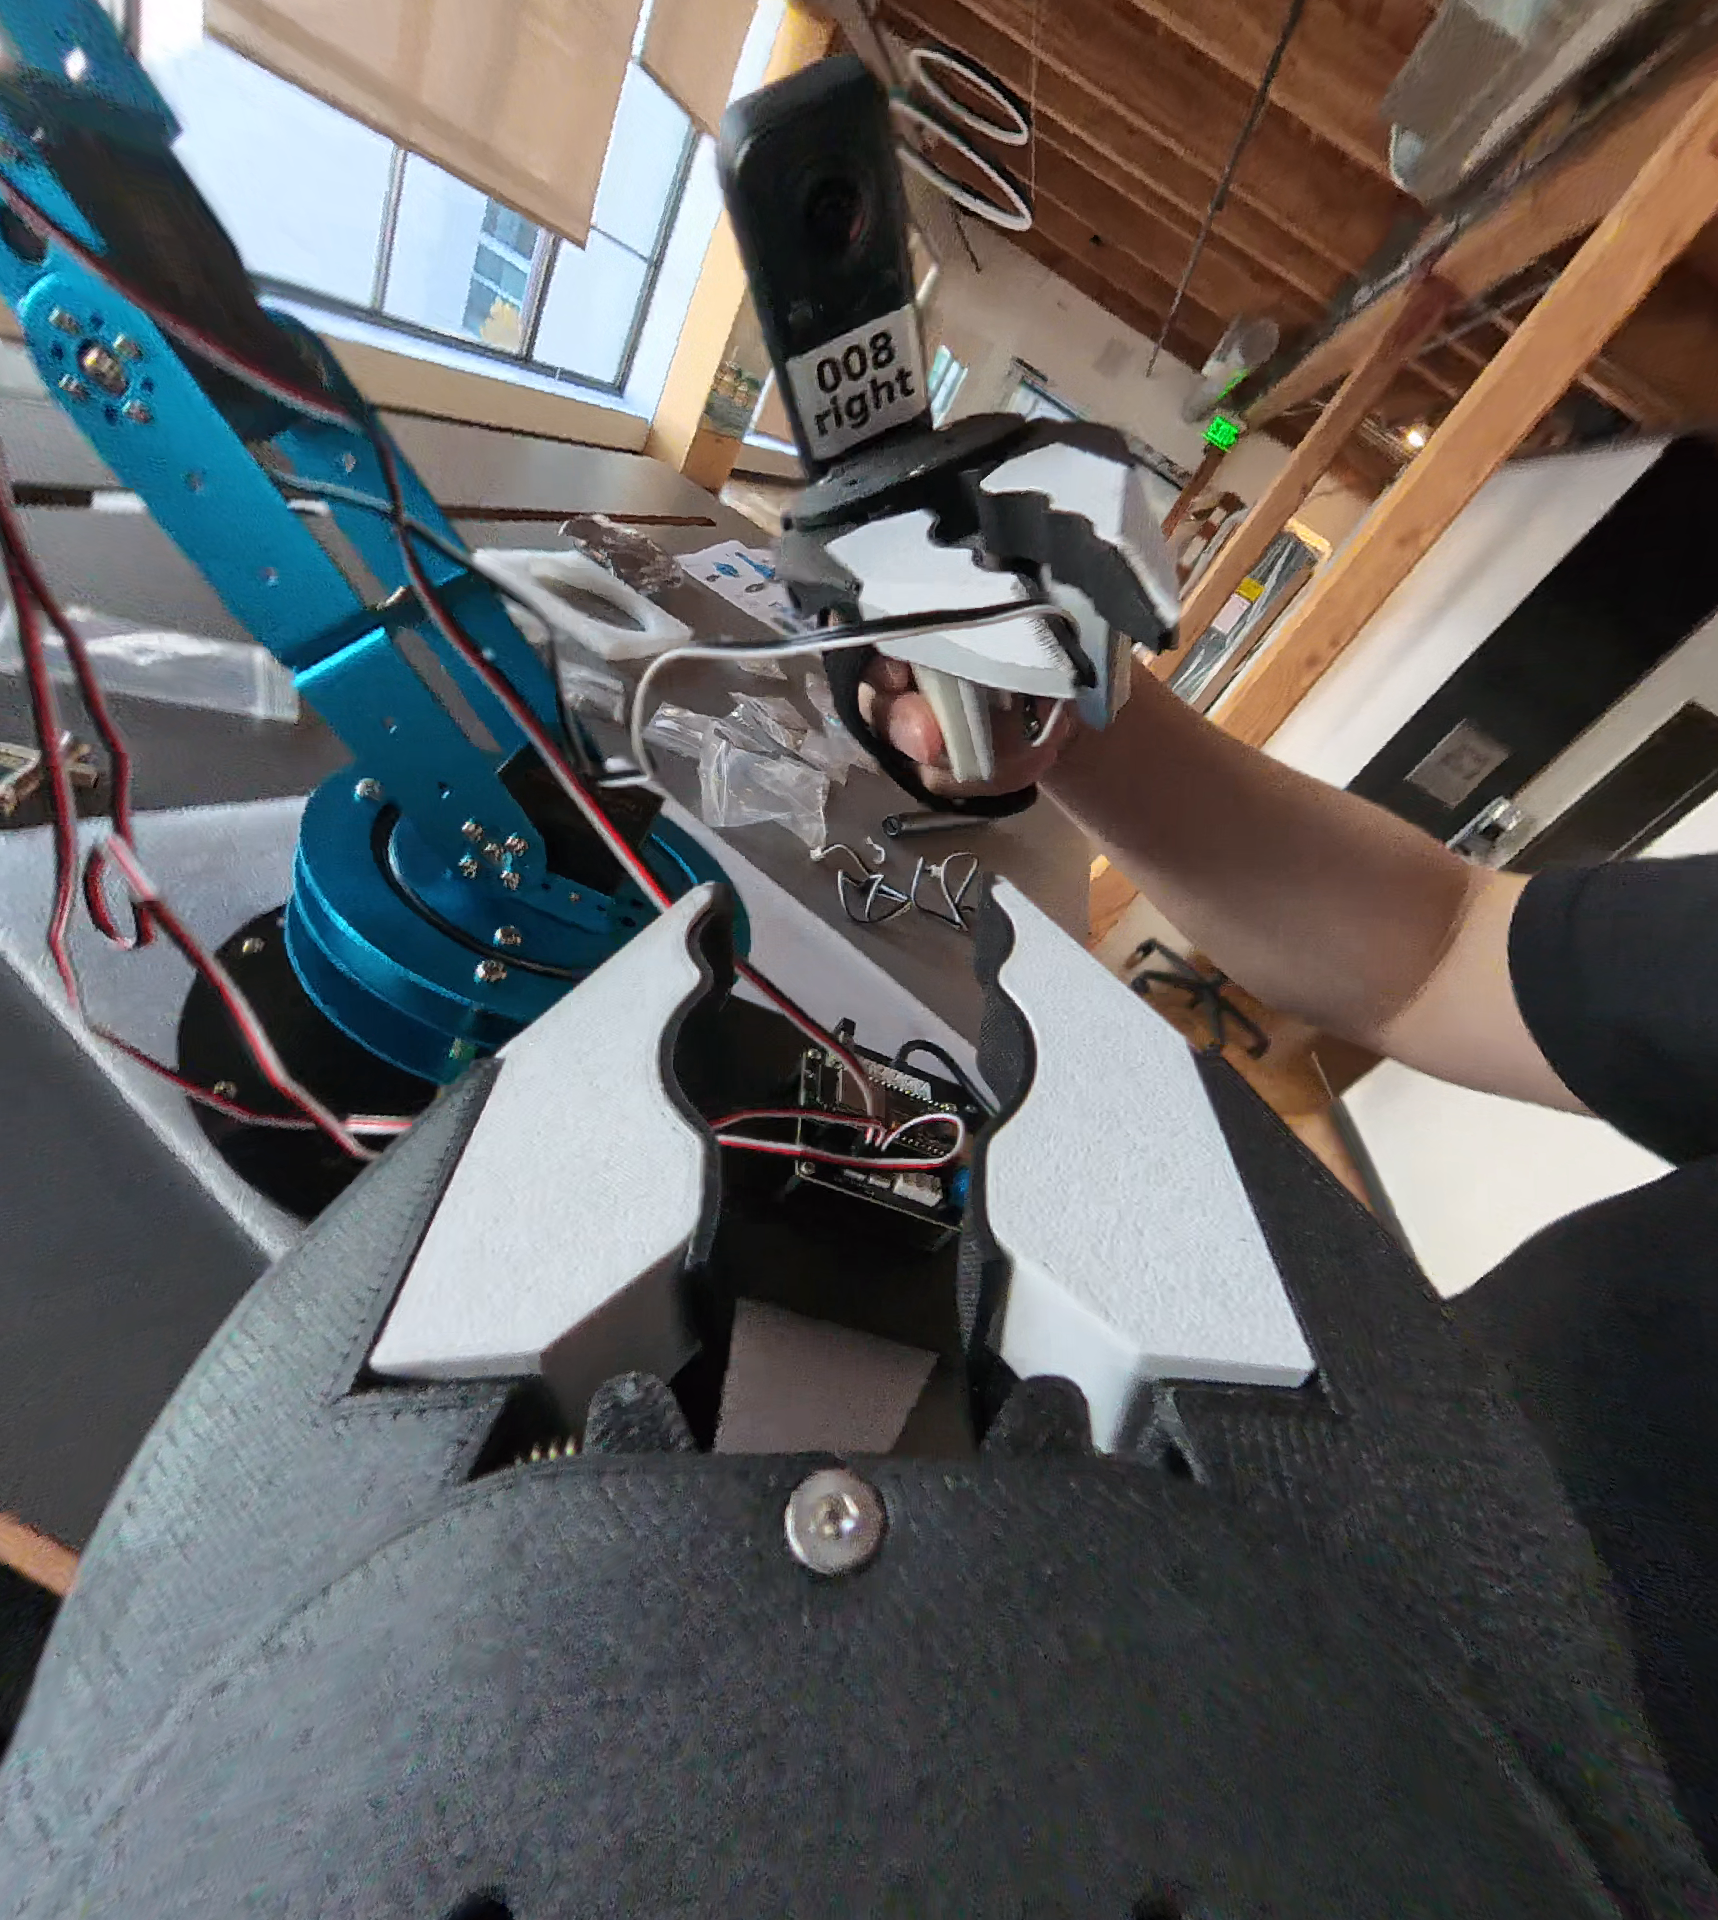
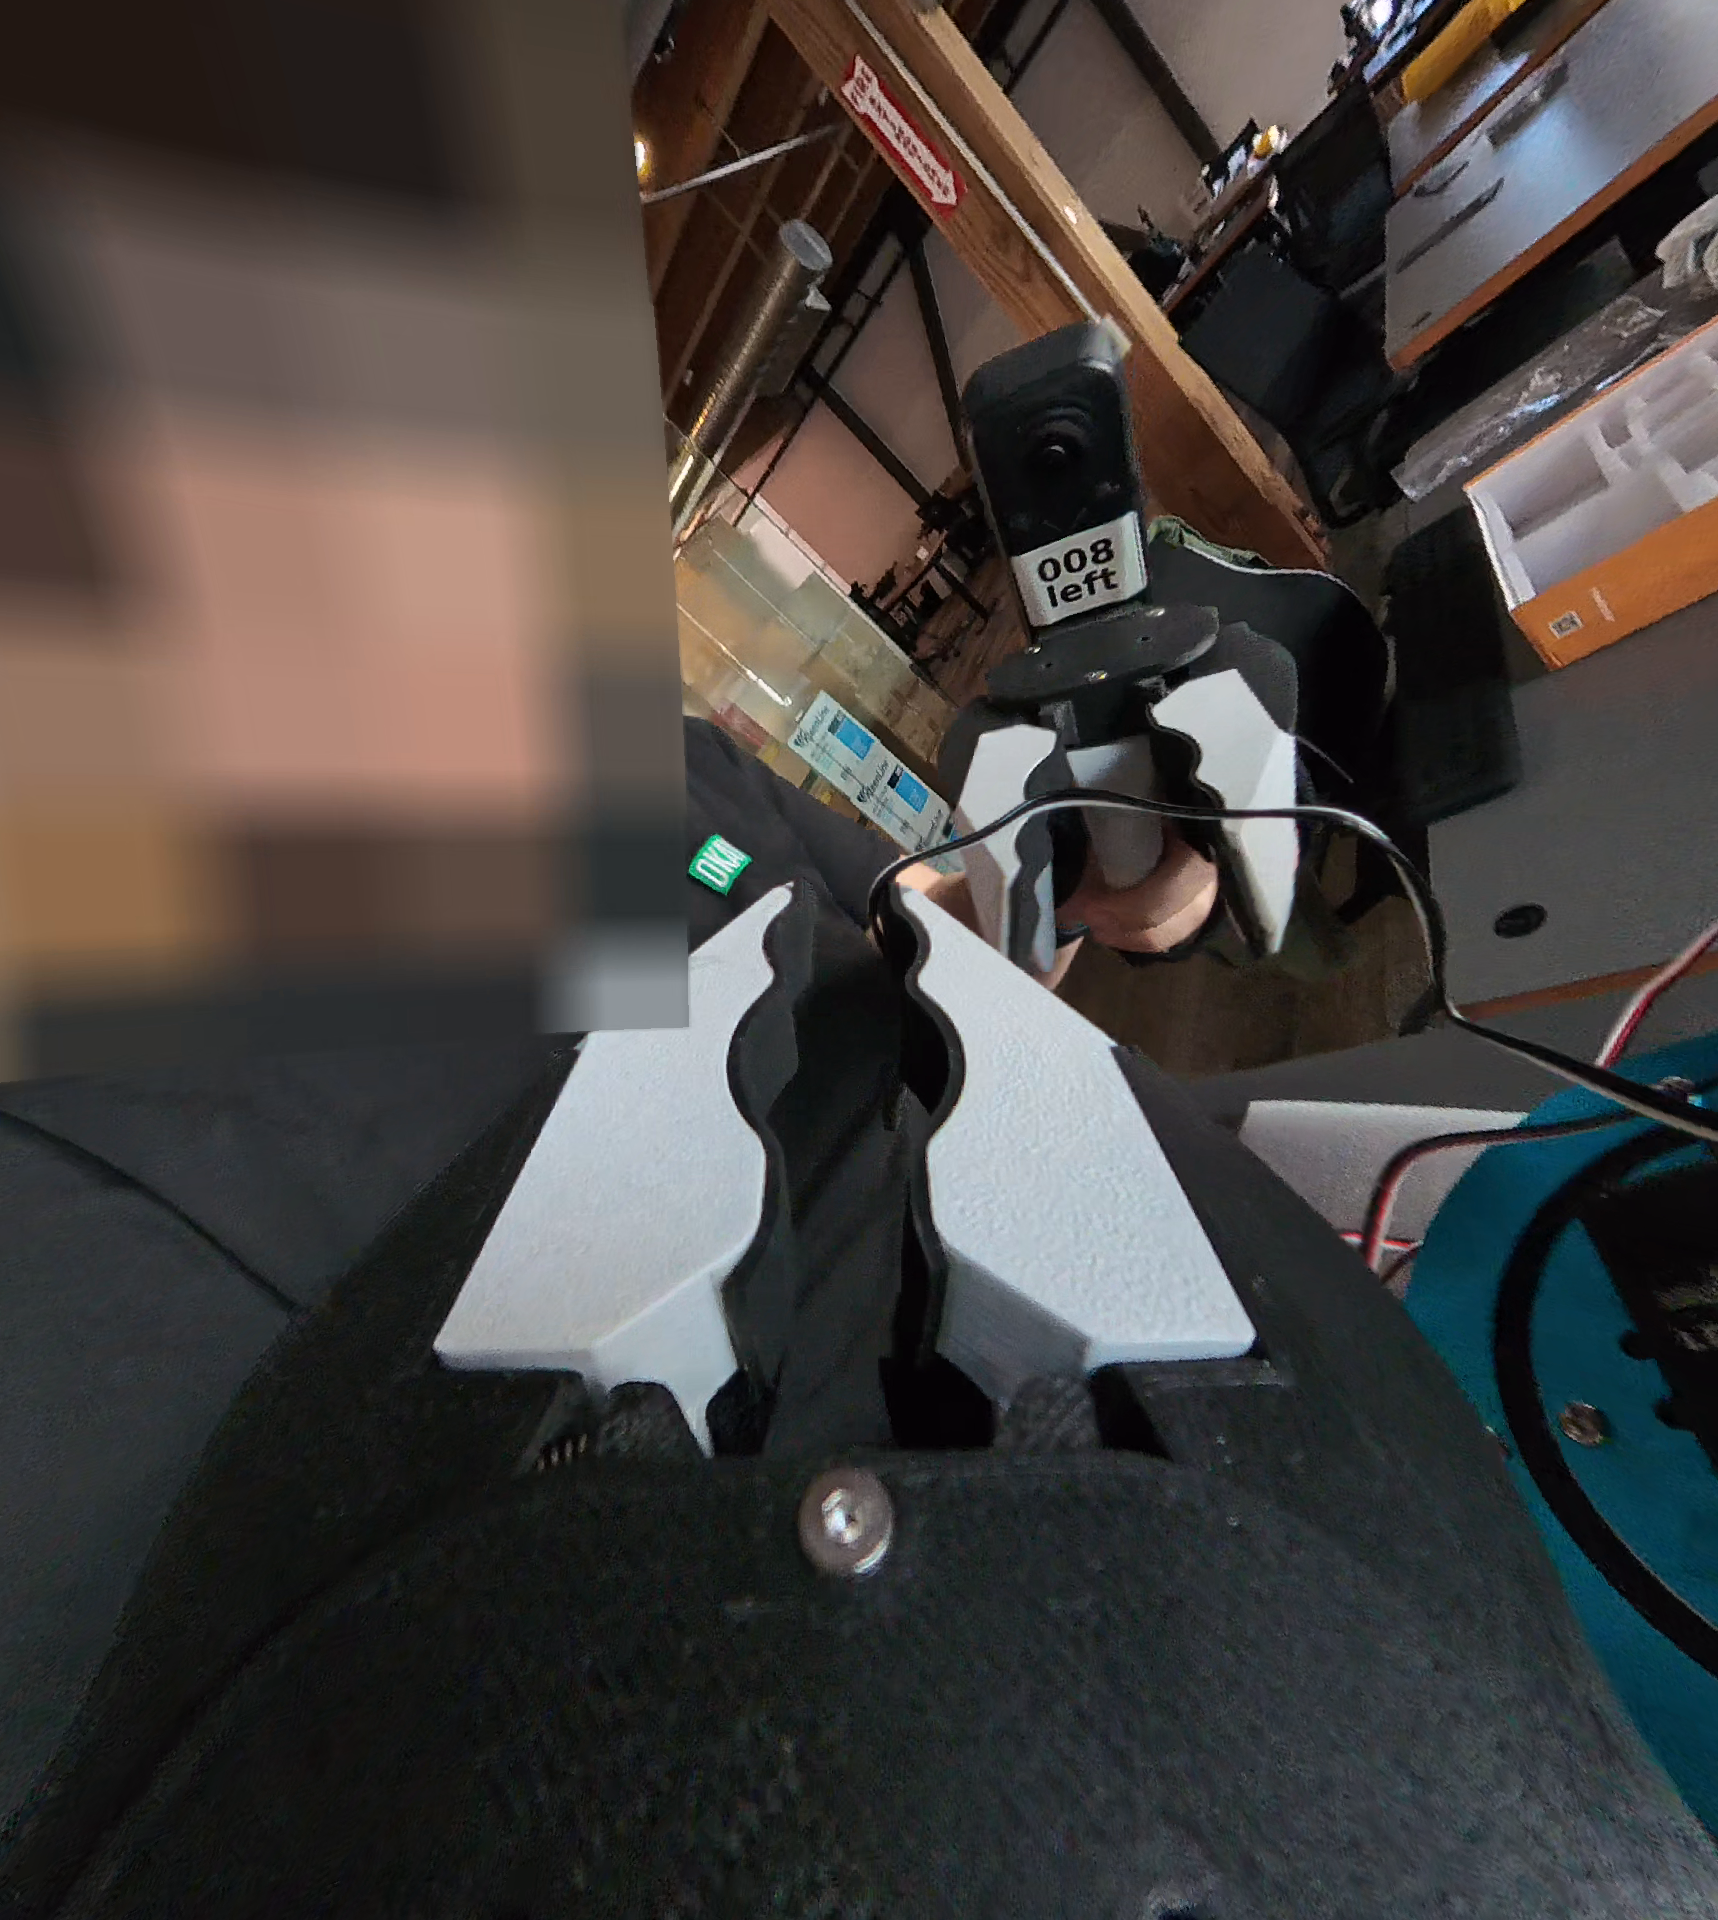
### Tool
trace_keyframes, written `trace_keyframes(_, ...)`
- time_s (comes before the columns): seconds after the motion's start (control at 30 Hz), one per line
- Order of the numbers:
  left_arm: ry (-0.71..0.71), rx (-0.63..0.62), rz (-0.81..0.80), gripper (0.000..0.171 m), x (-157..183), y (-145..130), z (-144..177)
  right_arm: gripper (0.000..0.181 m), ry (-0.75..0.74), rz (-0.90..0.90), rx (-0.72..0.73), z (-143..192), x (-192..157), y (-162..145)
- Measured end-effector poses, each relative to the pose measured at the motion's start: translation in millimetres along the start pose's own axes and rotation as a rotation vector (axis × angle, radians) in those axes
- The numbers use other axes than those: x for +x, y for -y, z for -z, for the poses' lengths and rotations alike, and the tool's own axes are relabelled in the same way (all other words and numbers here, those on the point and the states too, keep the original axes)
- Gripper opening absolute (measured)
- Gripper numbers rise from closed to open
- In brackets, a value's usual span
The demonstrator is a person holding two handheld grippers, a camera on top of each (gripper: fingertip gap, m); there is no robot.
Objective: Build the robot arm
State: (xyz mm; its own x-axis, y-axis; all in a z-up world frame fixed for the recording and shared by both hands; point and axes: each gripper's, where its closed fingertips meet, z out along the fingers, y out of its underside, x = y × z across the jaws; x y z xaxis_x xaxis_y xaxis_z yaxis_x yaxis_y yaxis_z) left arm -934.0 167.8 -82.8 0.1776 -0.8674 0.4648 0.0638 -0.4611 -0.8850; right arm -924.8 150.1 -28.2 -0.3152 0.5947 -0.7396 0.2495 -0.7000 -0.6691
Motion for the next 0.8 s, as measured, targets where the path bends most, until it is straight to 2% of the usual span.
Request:
trace_keyframes(0.13,-0.119,0.033,0.020,0.043,21.1,6.1,-2.2,0.010,-0.059,0.023,0.001,-9.5,4.8,-12.5)
trace_keyframes(0.3,-0.271,0.059,0.301,0.038,28.5,3.6,0.1,0.011,-0.193,0.071,-0.034,-14.9,23.5,-34.9)
trace_keyframes(0.4,-0.259,0.050,0.434,0.035,24.1,-7.9,-2.6,0.011,-0.252,0.114,-0.059,-18.8,30.0,-46.6)
trace_keyframes(0.5,-0.231,0.046,0.494,0.034,23.7,-17.8,-6.7,0.010,-0.280,0.180,-0.081,-23.1,31.5,-57.4)
trace_keyframes(0.57,-0.240,0.056,0.541,0.024,26.1,-19.6,-9.7,0.010,-0.294,0.210,-0.108,-25.2,33.0,-66.1)
trace_keyframes(0.67,-0.214,0.069,0.555,0.001,26.5,-23.4,-14.6,0.013,-0.311,0.228,-0.163,-25.4,35.4,-82.0)
trace_keyframes(0.8,-0.171,0.079,0.512,0.000,36.8,-28.2,-21.2,0.025,-0.324,0.251,-0.189,-18.4,33.4,-95.6)
